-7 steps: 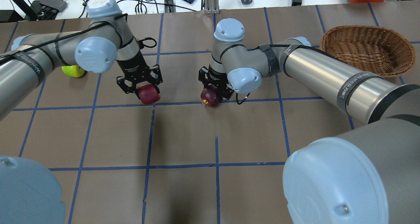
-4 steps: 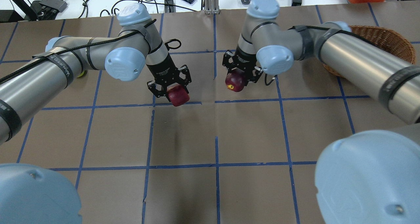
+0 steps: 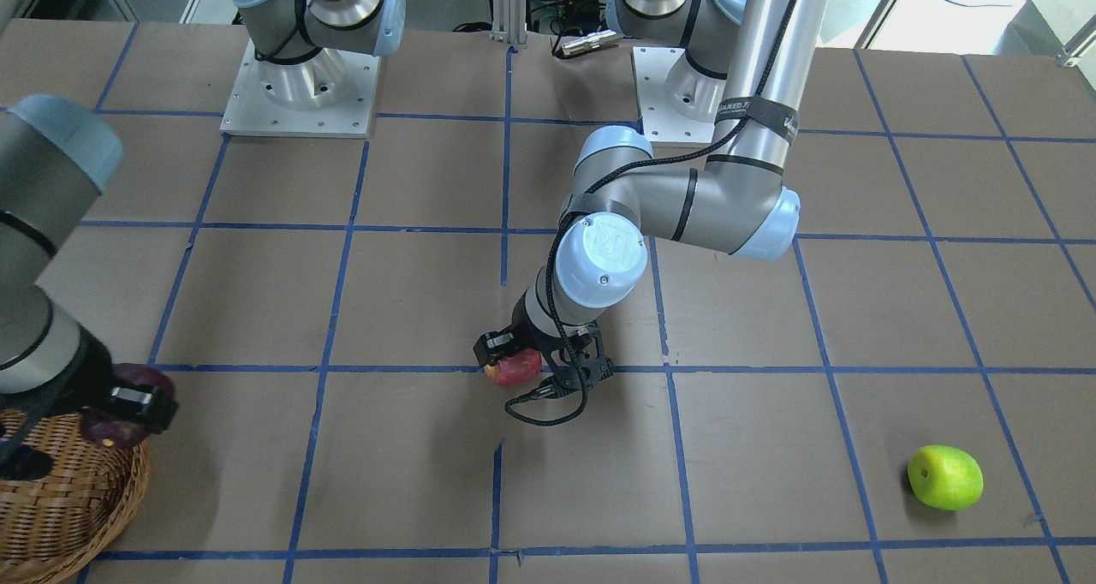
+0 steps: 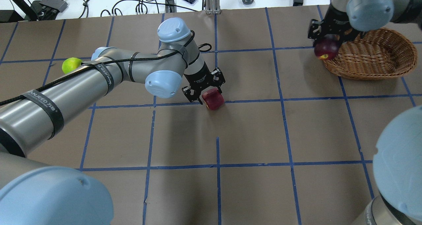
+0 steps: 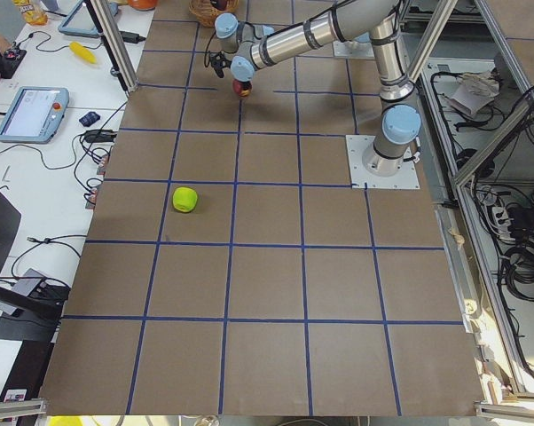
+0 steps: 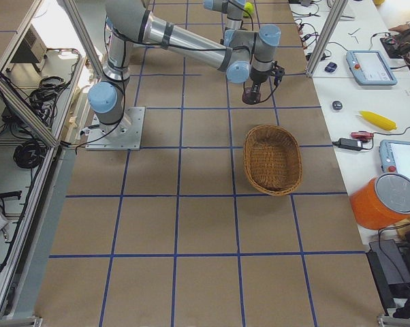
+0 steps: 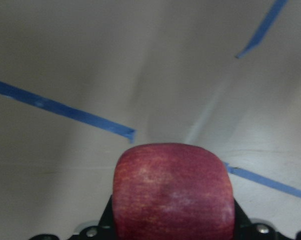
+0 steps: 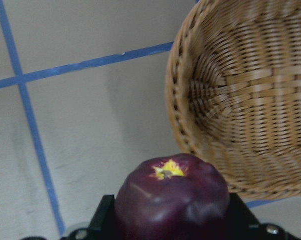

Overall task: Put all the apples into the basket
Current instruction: 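Release the dark apple into the basket while the left gripper sets down the red apple, then grasp the green apple with the left gripper while the right gripper reaches the red apple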

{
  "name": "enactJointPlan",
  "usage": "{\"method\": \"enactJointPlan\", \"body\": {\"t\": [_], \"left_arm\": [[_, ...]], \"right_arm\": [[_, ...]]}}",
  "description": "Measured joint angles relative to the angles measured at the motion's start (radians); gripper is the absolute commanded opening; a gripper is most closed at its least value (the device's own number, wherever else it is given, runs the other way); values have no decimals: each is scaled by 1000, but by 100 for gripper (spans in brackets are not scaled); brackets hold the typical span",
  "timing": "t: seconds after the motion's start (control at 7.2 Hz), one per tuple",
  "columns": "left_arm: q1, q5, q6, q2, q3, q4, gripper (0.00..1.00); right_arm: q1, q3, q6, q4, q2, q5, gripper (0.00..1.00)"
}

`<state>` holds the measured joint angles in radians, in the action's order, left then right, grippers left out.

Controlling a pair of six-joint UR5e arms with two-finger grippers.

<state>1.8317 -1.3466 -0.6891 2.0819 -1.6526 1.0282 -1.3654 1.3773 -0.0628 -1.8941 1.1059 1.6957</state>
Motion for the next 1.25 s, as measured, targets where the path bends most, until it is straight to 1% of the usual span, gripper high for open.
{"method": "enactJointPlan", "body": {"t": [0.14, 0.28, 0.42, 0.69, 0.83, 0.97, 1.11, 1.25], "left_arm": [[0, -76, 24, -9, 5, 8, 100], [-16, -139, 90, -26, 17, 33, 100], [-61, -174, 186, -46, 35, 76, 100], [-187, -193, 402, -88, 92, 211, 100], [-256, -196, 519, -108, 113, 270, 100], [-337, -213, 667, -124, 126, 313, 100], [-416, -272, 832, -130, 135, 329, 100], [-466, -334, 976, -118, 154, 323, 100]], "right_arm": [[47, -80, -151, 2, -54, 55, 0], [108, -149, -284, -2, -113, 79, 0], [157, -204, -383, -22, -175, 89, 0], [212, -261, -492, -94, -282, 98, 1], [232, -267, -510, -107, -313, 100, 11], [247, -267, -517, -108, -329, 101, 39], [259, -266, -519, -105, -336, 101, 94], [269, -264, -519, -103, -340, 100, 100]]}}
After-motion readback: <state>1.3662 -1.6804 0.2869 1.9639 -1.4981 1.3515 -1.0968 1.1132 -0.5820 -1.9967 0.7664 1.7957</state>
